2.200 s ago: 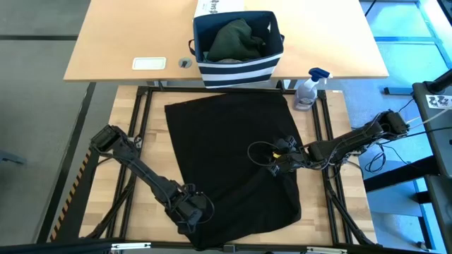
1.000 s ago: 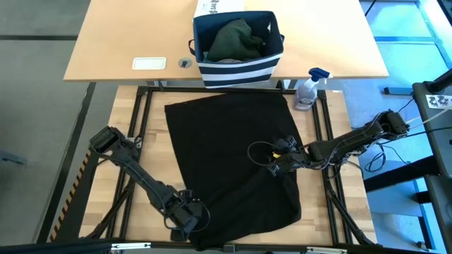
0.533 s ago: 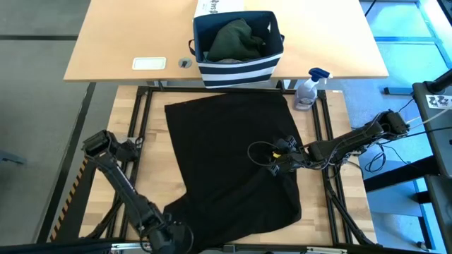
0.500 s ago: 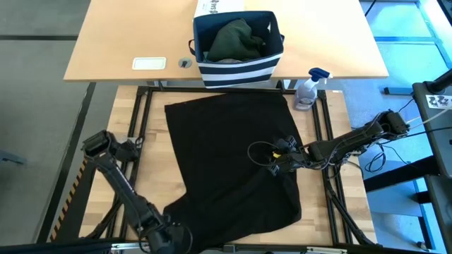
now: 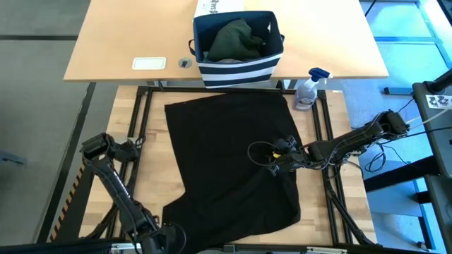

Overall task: Fold Laundry from Bin
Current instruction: Fold the black shirt

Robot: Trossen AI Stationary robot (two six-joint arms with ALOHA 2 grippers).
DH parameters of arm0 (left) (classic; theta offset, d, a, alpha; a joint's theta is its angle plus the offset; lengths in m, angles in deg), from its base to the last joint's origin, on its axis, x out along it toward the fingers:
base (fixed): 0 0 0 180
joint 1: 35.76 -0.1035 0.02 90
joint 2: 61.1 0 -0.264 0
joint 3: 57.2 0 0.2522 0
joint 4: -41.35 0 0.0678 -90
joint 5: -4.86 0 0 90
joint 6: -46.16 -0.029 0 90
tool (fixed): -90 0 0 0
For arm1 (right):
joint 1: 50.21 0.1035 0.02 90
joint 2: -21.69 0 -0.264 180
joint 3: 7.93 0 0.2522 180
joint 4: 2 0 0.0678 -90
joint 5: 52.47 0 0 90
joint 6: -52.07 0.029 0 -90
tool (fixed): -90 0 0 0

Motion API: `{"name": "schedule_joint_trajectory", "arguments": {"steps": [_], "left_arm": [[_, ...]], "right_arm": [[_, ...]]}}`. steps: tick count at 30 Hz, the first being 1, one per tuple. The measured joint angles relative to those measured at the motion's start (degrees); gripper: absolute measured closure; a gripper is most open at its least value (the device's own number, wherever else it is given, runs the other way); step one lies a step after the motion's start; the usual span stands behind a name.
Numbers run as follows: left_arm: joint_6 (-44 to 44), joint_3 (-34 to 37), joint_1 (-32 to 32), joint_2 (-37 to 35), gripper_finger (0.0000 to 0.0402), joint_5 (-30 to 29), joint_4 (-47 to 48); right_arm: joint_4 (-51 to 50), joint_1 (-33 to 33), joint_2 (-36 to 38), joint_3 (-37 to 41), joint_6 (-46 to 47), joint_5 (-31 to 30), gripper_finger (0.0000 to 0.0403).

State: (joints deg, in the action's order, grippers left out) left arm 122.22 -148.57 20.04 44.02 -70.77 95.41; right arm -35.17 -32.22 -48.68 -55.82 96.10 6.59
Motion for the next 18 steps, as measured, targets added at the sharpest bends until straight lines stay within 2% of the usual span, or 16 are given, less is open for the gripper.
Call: {"name": "schedule_joint_trajectory", "arguments": {"steps": [3,5,10,13,14,18], "left_arm": [[-1.74,0.00,-0.57,0.00,0.0293,-0.71,1.38],[-4.67,0.00,-1.29,0.00,0.0281,-4.31,3.70],[-13.97,0.01,-5.19,0.00,0.0272,-20.51,11.53],[-22.74,0.02,-8.48,-0.03,0.0278,-31.13,11.13],[-24.99,0.02,-10.01,-0.07,0.0280,-32.86,11.26],[-32.36,2.35,-17.18,-0.17,0.0288,-33.28,10.10]], "right_arm": [[-0.01,0.01,0.00,0.00,-0.16,0.05,0.0205],[0.10,0.01,0.00,0.00,-0.44,0.05,0.0205],[3.05,0.00,0.00,0.00,-2.15,0.60,0.0205],[5.76,0.01,0.00,0.00,-4.18,1.51,0.0205],[6.71,0.01,0.00,0.00,-5.01,2.07,0.0205],[9.21,0.01,0.00,0.02,-6.46,2.68,0.0205]]}}
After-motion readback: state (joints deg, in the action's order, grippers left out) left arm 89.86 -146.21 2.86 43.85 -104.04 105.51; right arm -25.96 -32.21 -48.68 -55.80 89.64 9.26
